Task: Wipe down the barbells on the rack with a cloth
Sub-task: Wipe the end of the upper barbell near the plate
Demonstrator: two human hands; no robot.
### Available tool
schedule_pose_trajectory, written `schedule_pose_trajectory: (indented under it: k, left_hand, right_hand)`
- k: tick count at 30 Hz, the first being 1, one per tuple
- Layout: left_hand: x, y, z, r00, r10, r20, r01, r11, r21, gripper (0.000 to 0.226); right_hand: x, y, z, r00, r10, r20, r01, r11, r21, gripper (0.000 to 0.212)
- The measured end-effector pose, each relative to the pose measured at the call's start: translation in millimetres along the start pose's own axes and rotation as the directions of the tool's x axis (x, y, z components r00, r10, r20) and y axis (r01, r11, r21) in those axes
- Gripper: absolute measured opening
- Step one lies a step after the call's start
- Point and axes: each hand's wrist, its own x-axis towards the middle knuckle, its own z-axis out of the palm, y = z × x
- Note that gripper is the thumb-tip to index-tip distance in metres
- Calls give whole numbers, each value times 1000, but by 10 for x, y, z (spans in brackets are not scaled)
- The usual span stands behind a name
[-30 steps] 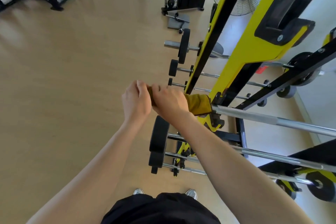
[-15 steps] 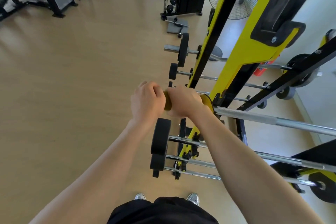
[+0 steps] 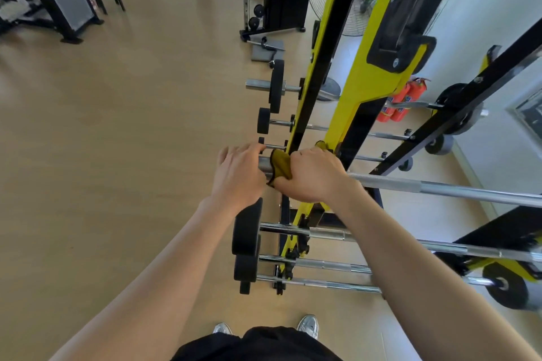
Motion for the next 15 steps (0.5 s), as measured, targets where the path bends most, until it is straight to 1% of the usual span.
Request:
schedule_pose_trajectory:
  k: [2,3,4,5,6,7,8,10,11,12,13,15]
  left_hand:
    - [-11,-30,-6,997,47,59,-54,991,124,46]
    - [-12,-44,-24,995,60,80,-70,988,140,46]
    - [-11,-60,-57,993,60,101,-73,988,134,46]
    - [-11,-79,-82,991,65,120,-81,988,130,48]
    - [-19,-69,-96,988,80,133,-100,983,153,52]
    - [-27,-57,-93,986,92,142,-119,973,198,56]
    - [-31,-42,-82,985,96,142,-128,962,240,60]
    - [-14,-12,-49,991,88,102,-113,954,279,57]
    - [-2,-3,-44,994,86,69,-102,954,283,53]
    - [10,6,-50,995,93,32,-99,951,294,48]
    - [20,13,-56,994,106,-3,-100,946,308,45]
    - [28,27,-86,991,124,-42,-102,934,344,41]
  right_hand:
    - [130,-6,-134,980,18,199,-20,1000,5,30]
    - [191,-15,-191,957,31,287,-43,998,35,26]
    - [251,-35,-233,933,34,358,-61,996,65,28]
    - [304,-57,-259,916,38,400,-70,995,65,36]
    - [327,-76,-266,910,47,411,-70,997,40,42]
    - [323,-118,-249,919,52,391,-52,999,-12,43]
    - [303,-165,-193,941,55,335,-29,996,-81,42]
    - [191,-236,1,987,80,141,-51,979,-196,41]
    - [104,-249,127,996,89,25,-81,968,-236,42]
    - [3,-243,259,993,86,-86,-106,957,-271,46]
    - [-108,-226,375,983,79,-167,-127,945,-303,50]
    - [-265,-208,541,964,66,-256,-144,944,-298,60]
